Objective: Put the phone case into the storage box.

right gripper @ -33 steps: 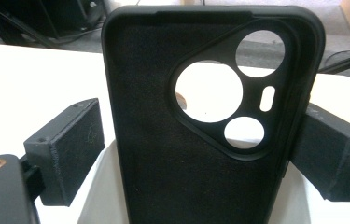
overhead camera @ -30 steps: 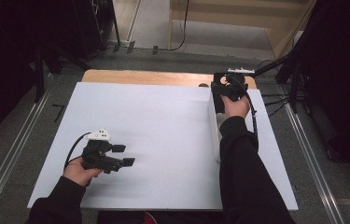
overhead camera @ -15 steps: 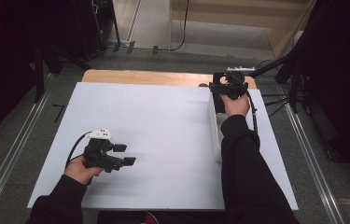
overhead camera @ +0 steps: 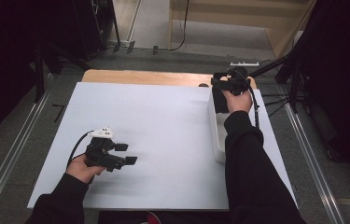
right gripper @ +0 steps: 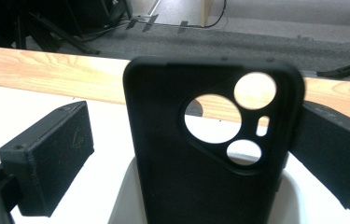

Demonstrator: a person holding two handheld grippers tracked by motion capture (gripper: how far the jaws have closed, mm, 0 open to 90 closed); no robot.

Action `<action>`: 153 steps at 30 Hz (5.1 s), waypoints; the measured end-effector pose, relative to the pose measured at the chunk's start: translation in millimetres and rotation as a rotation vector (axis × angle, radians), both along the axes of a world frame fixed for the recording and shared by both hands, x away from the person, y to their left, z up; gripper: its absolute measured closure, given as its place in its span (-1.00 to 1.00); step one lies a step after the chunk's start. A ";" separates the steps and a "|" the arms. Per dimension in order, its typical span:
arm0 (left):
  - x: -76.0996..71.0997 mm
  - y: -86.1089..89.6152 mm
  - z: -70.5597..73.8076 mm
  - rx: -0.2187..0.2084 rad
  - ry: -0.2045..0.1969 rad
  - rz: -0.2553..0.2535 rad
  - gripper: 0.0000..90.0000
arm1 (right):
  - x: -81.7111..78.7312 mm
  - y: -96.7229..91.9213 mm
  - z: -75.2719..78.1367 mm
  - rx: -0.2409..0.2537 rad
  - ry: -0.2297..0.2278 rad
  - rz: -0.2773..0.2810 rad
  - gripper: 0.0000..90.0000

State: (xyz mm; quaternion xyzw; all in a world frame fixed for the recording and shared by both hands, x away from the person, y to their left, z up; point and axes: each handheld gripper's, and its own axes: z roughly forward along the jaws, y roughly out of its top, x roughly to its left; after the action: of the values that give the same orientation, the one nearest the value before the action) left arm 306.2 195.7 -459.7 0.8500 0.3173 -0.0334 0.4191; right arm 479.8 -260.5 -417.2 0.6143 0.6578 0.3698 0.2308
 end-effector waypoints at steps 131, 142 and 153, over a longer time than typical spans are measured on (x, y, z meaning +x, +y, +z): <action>-14.7 0.1 2.6 0.016 -0.008 -0.051 -0.43 | -203.9 65.7 -22.9 0.083 0.064 0.707 -0.52; -21.0 2.4 1.9 0.023 -0.007 -0.064 -0.43 | -216.9 66.2 -31.8 0.072 0.034 0.736 -0.52; -21.3 2.9 1.5 0.026 -0.007 -0.066 -0.44 | -228.9 62.3 -39.6 0.054 0.045 0.755 -0.52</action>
State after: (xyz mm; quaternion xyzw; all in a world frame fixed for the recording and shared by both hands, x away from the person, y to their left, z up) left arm 284.9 198.6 -458.2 0.8656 0.2881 -0.0401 0.4076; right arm 250.9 -198.1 -456.8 0.3425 0.8326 0.4326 0.0474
